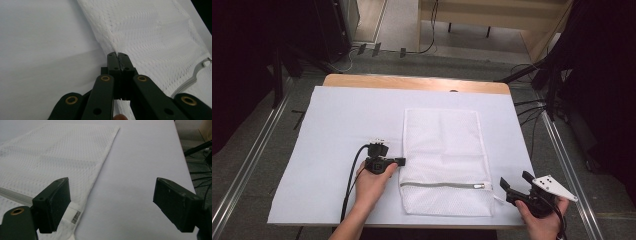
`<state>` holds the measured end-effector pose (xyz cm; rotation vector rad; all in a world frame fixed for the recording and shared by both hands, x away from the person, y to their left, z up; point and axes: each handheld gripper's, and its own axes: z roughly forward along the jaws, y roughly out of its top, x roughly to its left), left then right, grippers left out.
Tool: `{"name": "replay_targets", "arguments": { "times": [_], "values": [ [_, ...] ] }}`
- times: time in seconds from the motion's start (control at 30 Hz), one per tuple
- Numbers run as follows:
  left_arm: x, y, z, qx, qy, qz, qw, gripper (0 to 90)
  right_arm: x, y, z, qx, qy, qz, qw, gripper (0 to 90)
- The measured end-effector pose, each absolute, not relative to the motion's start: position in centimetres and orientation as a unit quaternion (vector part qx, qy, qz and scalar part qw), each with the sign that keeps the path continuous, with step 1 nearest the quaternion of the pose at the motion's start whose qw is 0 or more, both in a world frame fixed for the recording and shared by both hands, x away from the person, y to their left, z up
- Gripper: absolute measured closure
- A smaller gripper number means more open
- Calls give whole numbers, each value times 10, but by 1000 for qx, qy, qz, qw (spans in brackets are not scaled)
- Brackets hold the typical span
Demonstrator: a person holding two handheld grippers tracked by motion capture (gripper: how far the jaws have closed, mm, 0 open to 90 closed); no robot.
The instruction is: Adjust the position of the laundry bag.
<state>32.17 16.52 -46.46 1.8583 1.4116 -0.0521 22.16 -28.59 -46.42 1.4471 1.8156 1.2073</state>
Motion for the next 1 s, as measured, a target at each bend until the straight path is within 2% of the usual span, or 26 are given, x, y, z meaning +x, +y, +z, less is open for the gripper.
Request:
{"name": "replay_targets", "arguments": {
  "times": [0.53,1.0],
  "values": [
    [317,224,-460,704,588,6,399,900,221,-280,-465,524,677,445,263,167],
    [304,248,-463,691,598,20,405,900,221,-278,-466,523,679,443,262,173]
  ]
}}
